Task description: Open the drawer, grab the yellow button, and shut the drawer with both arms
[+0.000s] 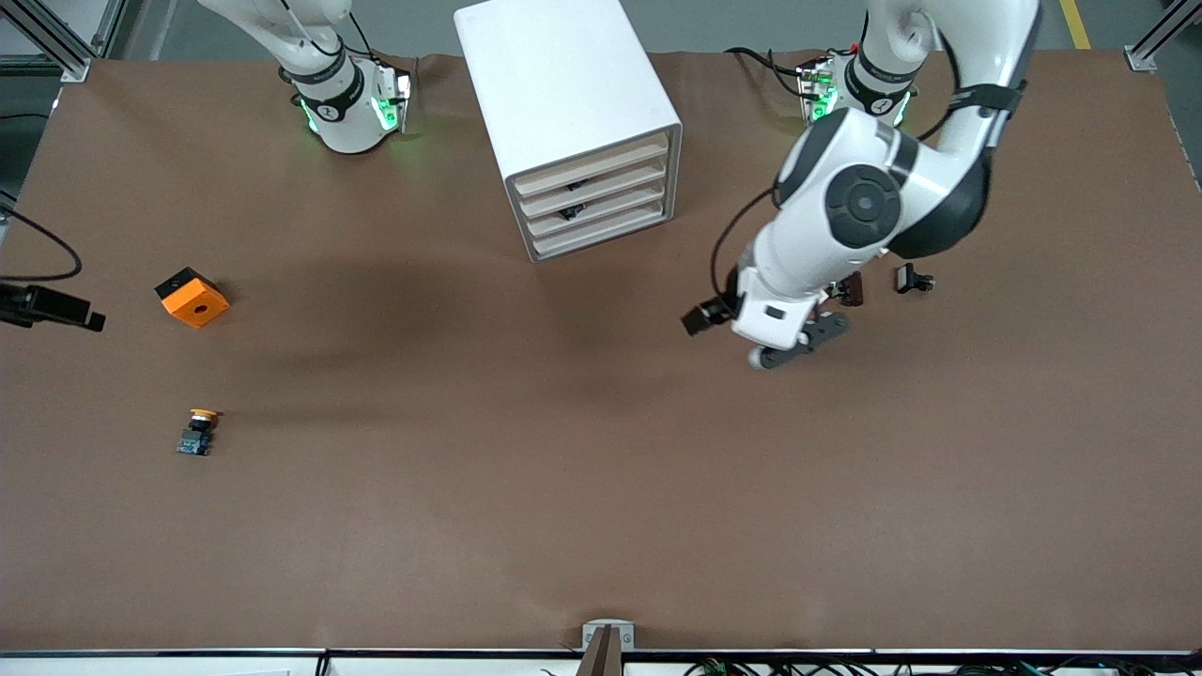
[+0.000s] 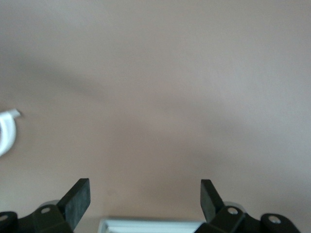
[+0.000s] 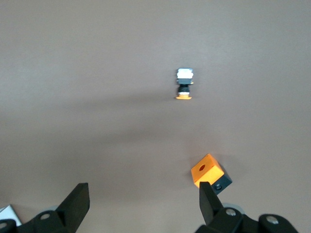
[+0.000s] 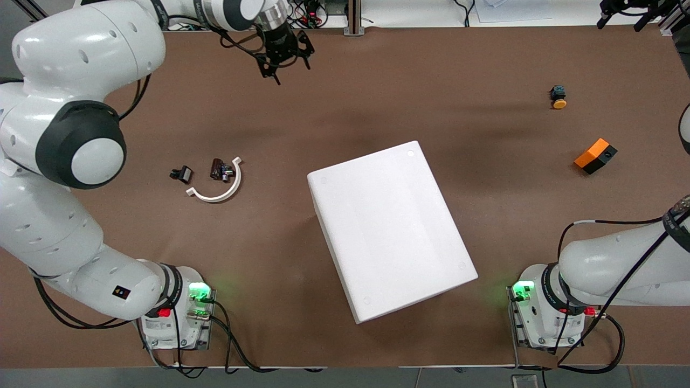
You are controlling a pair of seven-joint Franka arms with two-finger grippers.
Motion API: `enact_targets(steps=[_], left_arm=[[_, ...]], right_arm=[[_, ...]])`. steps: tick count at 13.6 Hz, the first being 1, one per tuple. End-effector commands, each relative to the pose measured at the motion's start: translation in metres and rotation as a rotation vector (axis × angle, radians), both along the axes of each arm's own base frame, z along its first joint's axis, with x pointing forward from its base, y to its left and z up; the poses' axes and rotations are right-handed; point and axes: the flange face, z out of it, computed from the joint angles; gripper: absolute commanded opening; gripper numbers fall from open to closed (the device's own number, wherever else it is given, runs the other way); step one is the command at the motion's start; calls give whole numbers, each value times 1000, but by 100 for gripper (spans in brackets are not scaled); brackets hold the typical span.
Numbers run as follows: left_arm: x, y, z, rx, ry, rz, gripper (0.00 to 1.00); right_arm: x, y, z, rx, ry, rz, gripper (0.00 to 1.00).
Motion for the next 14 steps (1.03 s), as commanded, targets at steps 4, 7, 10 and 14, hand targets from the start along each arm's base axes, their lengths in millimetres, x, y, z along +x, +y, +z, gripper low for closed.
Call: enact_targets(steps=[4,7,10,14], left_arm=[[3,93,65,58,7,-69,100],[-3,153,87,42,43,-295,100],[-3,211,92,2,14,-533,100],[-3,296,115,-12,-59,-635,100]], right_arm=[[-6,33,2,-52,47,24,100],[-9,32,13,-49,61,23,100],[-5,52,18,-11,43,28,100],[-3,40,39,-26,0,9,100]])
